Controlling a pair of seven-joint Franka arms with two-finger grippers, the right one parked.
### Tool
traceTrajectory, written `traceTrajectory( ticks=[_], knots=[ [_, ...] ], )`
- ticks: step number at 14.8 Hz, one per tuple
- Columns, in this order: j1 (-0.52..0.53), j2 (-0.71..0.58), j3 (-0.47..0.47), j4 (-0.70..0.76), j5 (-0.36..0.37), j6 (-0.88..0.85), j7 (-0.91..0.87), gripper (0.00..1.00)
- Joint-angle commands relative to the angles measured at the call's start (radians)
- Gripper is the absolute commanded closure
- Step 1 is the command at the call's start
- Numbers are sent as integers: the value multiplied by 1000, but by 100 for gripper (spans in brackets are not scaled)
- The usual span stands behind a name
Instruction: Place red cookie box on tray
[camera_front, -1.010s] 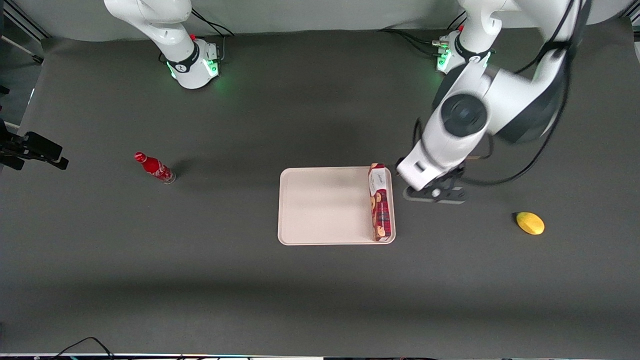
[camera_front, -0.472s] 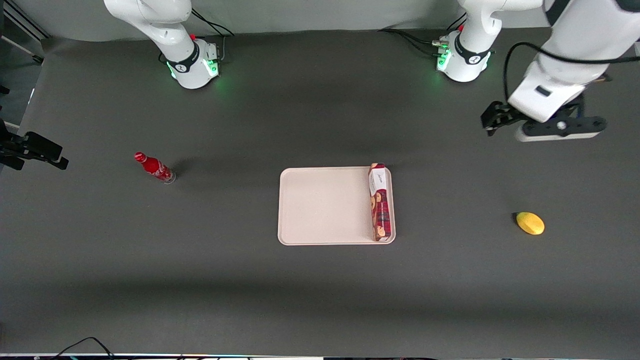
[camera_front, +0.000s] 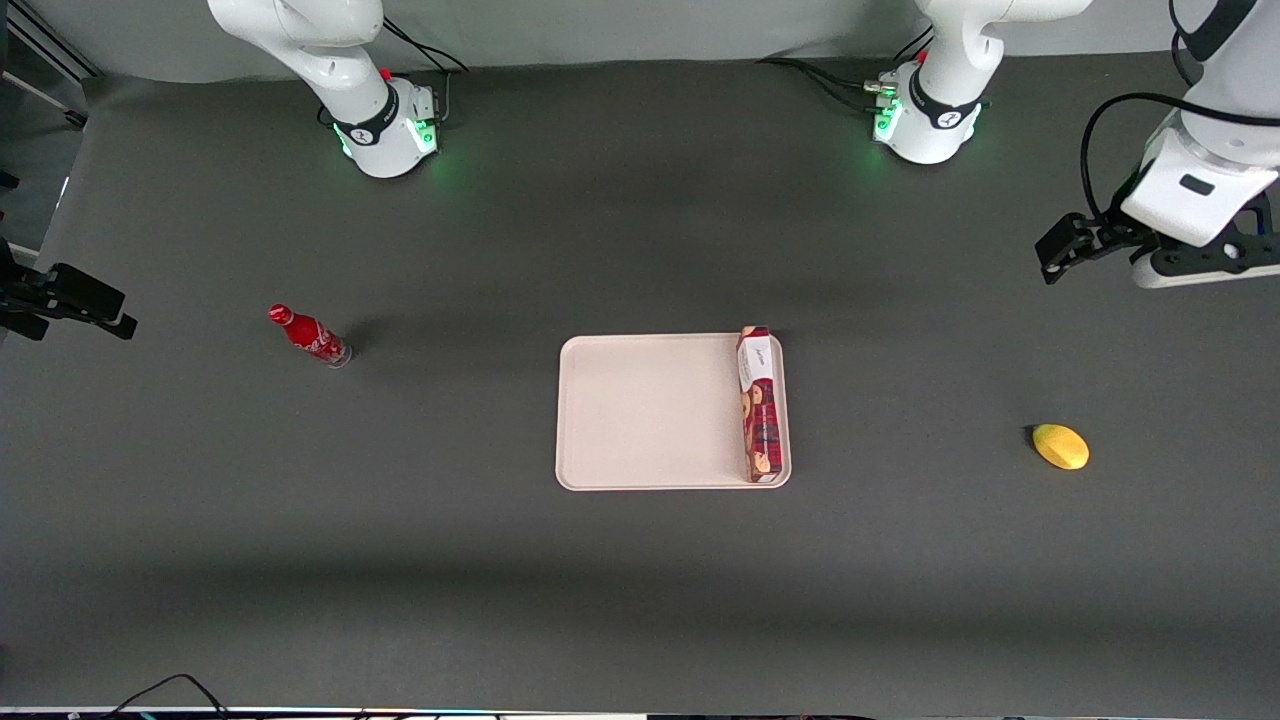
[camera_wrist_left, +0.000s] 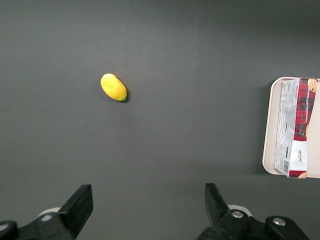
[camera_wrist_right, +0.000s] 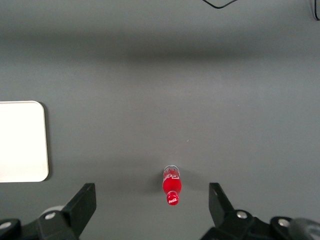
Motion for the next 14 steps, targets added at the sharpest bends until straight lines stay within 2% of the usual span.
traceTrajectory(
  ticks=[1,3,4,5,14],
  knots=[
    [-5,79,7,104,-7,-10,14,0],
    [-8,85,34,106,-36,-16,11,0],
    [-9,85,39,106,-96,-22,13,0],
    [-9,88,39,106,-118,-22,16,0],
    [-15,134,36,133,-89,-16,25,0]
  ],
)
